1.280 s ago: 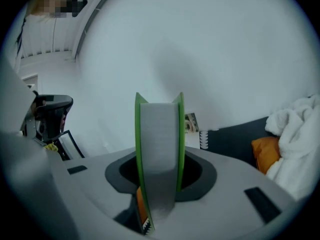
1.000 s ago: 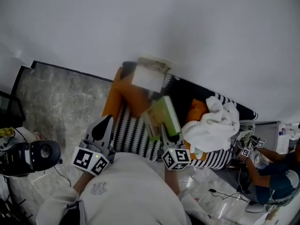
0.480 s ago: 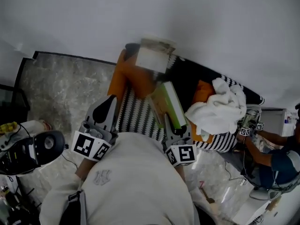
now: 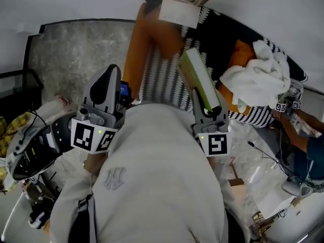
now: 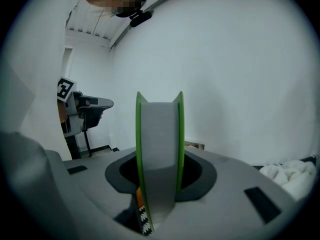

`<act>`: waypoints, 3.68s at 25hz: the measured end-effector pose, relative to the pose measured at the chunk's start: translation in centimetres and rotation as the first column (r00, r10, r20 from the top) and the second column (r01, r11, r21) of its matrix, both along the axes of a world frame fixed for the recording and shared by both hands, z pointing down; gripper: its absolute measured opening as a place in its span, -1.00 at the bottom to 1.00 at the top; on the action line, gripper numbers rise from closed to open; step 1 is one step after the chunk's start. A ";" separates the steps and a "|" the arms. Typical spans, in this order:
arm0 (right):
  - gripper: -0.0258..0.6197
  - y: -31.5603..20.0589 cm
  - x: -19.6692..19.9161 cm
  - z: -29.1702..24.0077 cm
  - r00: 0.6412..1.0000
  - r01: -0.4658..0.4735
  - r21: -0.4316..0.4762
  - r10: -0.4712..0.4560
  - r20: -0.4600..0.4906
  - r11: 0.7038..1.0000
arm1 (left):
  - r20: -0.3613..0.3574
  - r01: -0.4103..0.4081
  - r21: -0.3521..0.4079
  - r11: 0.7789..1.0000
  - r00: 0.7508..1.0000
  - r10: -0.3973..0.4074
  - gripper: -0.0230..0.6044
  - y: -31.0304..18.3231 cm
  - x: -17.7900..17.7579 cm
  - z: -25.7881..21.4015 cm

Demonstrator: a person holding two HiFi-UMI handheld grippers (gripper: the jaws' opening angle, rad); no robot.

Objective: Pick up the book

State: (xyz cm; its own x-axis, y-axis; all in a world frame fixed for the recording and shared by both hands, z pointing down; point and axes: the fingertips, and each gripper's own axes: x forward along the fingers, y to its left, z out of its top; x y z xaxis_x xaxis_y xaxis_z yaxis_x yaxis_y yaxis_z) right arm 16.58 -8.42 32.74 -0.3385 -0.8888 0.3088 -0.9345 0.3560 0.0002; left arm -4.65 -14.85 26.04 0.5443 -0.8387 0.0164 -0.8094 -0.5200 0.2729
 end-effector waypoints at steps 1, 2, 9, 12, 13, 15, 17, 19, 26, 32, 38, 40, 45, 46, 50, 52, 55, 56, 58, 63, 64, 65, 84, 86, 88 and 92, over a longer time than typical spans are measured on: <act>-0.47 0.1 0.0 0.2 1.000 -0.004 -0.004 0.004 0.004 1.000 | 0.010 0.006 -0.002 1.000 1.000 -0.006 -0.90 0.0 -0.3 0.1; -0.47 0.2 0.0 0.5 1.000 -0.007 -0.009 0.007 0.008 1.000 | 0.017 0.014 -0.005 1.000 1.000 -0.014 -0.90 0.1 -0.5 0.2; -0.47 1.1 0.0 1.4 1.000 -0.015 -0.034 0.015 0.015 0.999 | 0.023 0.021 -0.021 1.000 1.000 -0.020 -0.90 0.6 -0.7 0.5; -0.47 1.2 -0.7 1.6 1.000 0.001 -0.043 0.000 0.023 0.999 | 0.017 0.006 -0.026 1.000 1.000 -0.006 -0.90 1.1 -0.2 0.5; -0.47 1.3 -0.8 1.7 1.000 0.009 -0.043 -0.008 0.023 0.999 | 0.014 0.002 -0.025 1.000 1.000 -0.002 -0.90 1.2 0.0 0.6; -0.47 1.4 -0.8 1.9 1.000 0.016 -0.048 -0.015 0.021 0.999 | 0.009 -0.006 -0.025 1.000 1.000 0.007 -0.90 1.4 0.6 0.7; -0.47 1.6 -0.5 2.1 1.000 0.013 -0.058 -0.011 0.025 0.998 | 0.007 -0.013 -0.028 1.000 1.000 0.014 -0.90 1.5 1.1 0.9; -0.47 1.7 -0.3 2.3 1.000 0.007 -0.067 -0.005 0.030 0.998 | 0.009 -0.016 -0.029 0.999 1.000 0.016 -0.90 1.6 1.1 1.0; -0.47 1.8 -0.1 2.2 1.000 -0.003 -0.070 0.004 0.024 0.998 | 0.014 0.006 -0.026 1.000 1.000 -0.006 -0.90 1.4 -0.1 1.0; -0.47 1.8 0.0 2.1 1.000 -0.015 -0.073 0.016 0.020 0.997 | 0.014 0.004 -0.024 1.000 1.000 -0.004 -0.90 1.3 -0.3 0.9; -0.47 1.0 0.0 1.8 1.000 -0.020 -0.067 0.022 0.021 0.998 | 0.008 0.005 -0.023 1.000 1.000 -0.005 -0.90 0.5 -0.4 0.7; -0.47 0.6 0.1 1.8 1.000 -0.021 -0.064 0.022 0.020 0.998 | 0.007 0.006 -0.020 1.000 1.000 -0.006 -0.90 0.1 -0.4 0.7; -0.47 -0.3 0.1 1.7 1.000 -0.022 -0.060 0.023 0.014 0.998 | 0.002 0.015 -0.013 1.000 1.000 -0.015 -0.90 -0.9 -0.7 0.5; -0.47 -0.5 0.1 1.7 1.000 -0.021 -0.058 0.022 0.013 0.998 | 0.002 0.017 -0.011 1.000 1.000 -0.017 -0.90 -1.0 -0.8 0.5; -0.47 -1.2 0.1 1.7 1.000 -0.017 -0.056 0.017 0.010 0.998 | -0.001 0.029 -0.009 1.000 1.000 -0.029 -0.90 -1.6 -1.1 0.6; -0.47 -1.6 0.1 1.7 1.000 -0.014 -0.057 0.014 0.006 0.998 | -0.002 0.032 -0.009 0.999 0.999 -0.032 -0.90 -1.8 -1.2 0.7; -0.47 -2.1 0.0 1.8 1.000 -0.011 -0.058 0.011 0.004 0.998 | -0.003 0.038 -0.012 0.999 0.999 -0.038 -0.90 -2.2 -1.4 0.9; -0.47 -2.3 -0.1 1.9 1.000 -0.009 -0.058 0.010 0.003 0.998 | -0.003 0.040 -0.012 0.999 0.999 -0.040 -0.90 -2.4 -1.5 0.9; -0.47 -2.6 -0.1 1.9 1.000 -0.007 -0.062 0.007 0.001 0.998 | -0.004 0.044 -0.013 0.999 0.999 -0.044 -0.90 -2.6 -1.6 0.9; -0.47 -3.5 0.2 2.0 1.000 -0.007 -0.062 0.007 0.001 0.998 | -0.005 0.051 -0.013 0.999 0.999 -0.051 -0.90 -3.5 -1.6 1.0; -0.47 -3.6 0.2 1.9 1.000 -0.008 -0.062 0.008 0.003 0.998 | -0.005 0.052 -0.013 0.999 0.999 -0.052 -0.90 -3.7 -1.6 1.1; -0.47 -3.7 0.3 1.9 1.000 -0.008 -0.063 0.009 0.004 0.998 | -0.005 0.052 -0.013 0.999 0.999 -0.052 -0.90 -3.8 -1.6 1.0; -0.47 -3.5 0.6 1.3 1.000 0.003 -0.040 -0.002 0.012 0.999 | -0.013 0.057 0.009 0.998 0.998 -0.057 -0.90 -3.1 -1.1 0.4; -0.47 -3.3 0.6 1.2 1.000 0.004 -0.037 -0.003 0.014 0.999 | -0.013 0.054 0.011 0.998 0.998 -0.054 -0.90 -2.9 -1.0 0.3; -0.47 -3.1 0.7 1.1 1.000 0.001 -0.037 0.000 0.013 0.999 | -0.013 0.051 0.014 0.999 0.999 -0.051 -0.90 -2.7 -0.9 0.1; -0.47 -2.7 0.7 1.1 1.000 -0.004 -0.037 0.004 0.013 0.999 | -0.014 0.050 0.021 0.999 0.999 -0.050 -0.90 -2.4 -1.1 0.0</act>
State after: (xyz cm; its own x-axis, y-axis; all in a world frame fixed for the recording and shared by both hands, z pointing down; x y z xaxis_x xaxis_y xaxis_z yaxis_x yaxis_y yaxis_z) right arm 17.26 -11.10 33.86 -0.3391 -0.8784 0.3368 -0.9358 0.3516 -0.0252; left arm -5.70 -17.26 26.00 0.5016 -0.8651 -0.0090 -0.8310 -0.4847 0.2729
